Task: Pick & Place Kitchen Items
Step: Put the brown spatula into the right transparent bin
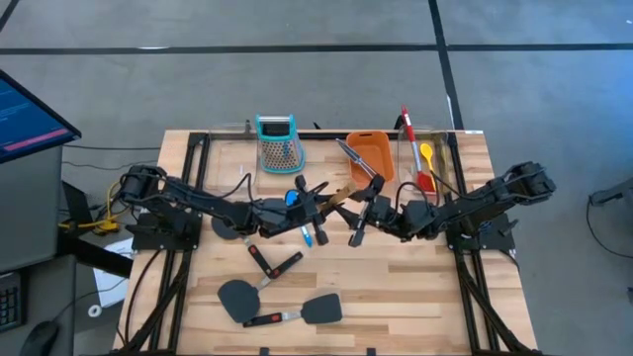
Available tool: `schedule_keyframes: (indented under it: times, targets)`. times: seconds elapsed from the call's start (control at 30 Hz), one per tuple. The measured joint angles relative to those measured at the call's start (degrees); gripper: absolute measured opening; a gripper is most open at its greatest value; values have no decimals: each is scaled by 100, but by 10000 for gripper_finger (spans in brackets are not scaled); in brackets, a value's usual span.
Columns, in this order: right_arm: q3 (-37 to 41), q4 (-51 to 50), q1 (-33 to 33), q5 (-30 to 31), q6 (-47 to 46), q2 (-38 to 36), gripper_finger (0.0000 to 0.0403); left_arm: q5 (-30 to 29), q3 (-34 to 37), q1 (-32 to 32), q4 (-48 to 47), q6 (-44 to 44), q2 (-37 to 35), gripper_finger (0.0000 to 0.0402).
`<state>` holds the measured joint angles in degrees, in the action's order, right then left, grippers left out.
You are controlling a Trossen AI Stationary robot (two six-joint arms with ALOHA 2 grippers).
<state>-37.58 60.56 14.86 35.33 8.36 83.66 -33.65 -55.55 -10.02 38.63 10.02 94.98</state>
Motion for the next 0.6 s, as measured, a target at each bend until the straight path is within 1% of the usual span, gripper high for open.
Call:
schedule_keyframes:
  times: [0.2, 0.3, 0.37, 0.43, 0.6]
  targets:
    - [2, 6, -8, -90, 6, 2, 73, -29, 0, 79, -7, 18, 0, 36]
    - [2, -8, -10, -95, 76, 7, 27, -31, 0, 79, -20, 21, 2, 36]
    - [2, -8, -30, -105, 105, 7, 16, 16, 0, 74, -14, 10, 2, 33]
    - [2, -8, -52, -101, 118, 5, 16, 120, 2, 74, -13, -10, 2, 30]
    - [2, -10, -71, -123, 205, 2, 16, 173, 4, 79, -16, -116, 2, 32]
